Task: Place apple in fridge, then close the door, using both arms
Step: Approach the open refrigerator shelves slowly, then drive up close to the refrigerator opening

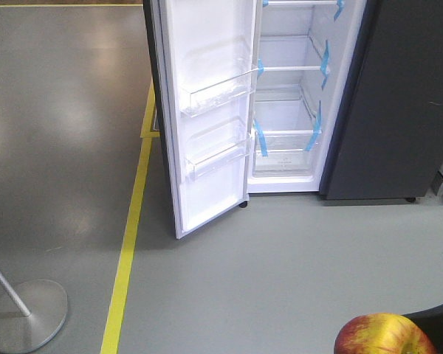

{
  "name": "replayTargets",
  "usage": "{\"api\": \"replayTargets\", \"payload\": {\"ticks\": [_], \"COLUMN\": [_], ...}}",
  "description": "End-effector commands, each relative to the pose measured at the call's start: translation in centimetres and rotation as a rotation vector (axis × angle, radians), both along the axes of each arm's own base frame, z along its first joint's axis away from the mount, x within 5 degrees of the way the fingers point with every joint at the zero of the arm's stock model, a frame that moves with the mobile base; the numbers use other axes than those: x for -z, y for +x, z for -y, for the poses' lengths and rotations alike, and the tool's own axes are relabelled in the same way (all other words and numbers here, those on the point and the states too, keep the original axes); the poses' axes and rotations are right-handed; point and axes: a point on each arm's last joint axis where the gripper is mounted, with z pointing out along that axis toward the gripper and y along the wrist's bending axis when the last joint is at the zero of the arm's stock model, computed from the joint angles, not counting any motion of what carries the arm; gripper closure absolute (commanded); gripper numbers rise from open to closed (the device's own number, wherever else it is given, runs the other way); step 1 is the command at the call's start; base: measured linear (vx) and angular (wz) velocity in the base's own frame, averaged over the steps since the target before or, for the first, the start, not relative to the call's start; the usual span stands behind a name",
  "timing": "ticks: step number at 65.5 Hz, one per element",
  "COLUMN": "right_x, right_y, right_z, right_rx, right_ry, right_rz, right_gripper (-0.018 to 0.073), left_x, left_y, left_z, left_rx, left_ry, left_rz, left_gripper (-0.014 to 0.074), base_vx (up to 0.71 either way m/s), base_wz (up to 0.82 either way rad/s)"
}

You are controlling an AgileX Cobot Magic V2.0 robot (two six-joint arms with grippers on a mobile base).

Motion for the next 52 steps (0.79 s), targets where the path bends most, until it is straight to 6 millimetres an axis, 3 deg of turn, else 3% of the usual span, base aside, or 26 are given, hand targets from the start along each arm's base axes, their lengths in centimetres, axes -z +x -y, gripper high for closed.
{"api": "replayTargets", "payload": {"ticks": [1, 52], "right_x": [-1.22, -1.23], "right_y": [0.29, 0.3], "right_z": [-0.19, -0.2], "right_rx": [0.012, 0.012], "right_ry": [0.058, 0.058], "right_rz": [0.063, 0.064], "right_gripper": [0.0492, 0.0492], "left_x": [0.25, 0.25], "left_y": [-0.04, -0.04], "left_z": [-0.05, -0.05], "left_rx": [-0.006, -0.006], "left_ry": [-0.007, -0.007], "left_rz": [0.06, 0.06], "left_gripper": [0.0602, 0.0602], "base_vx": [0.1, 0.09], "base_wz": [0.02, 0.03]}}
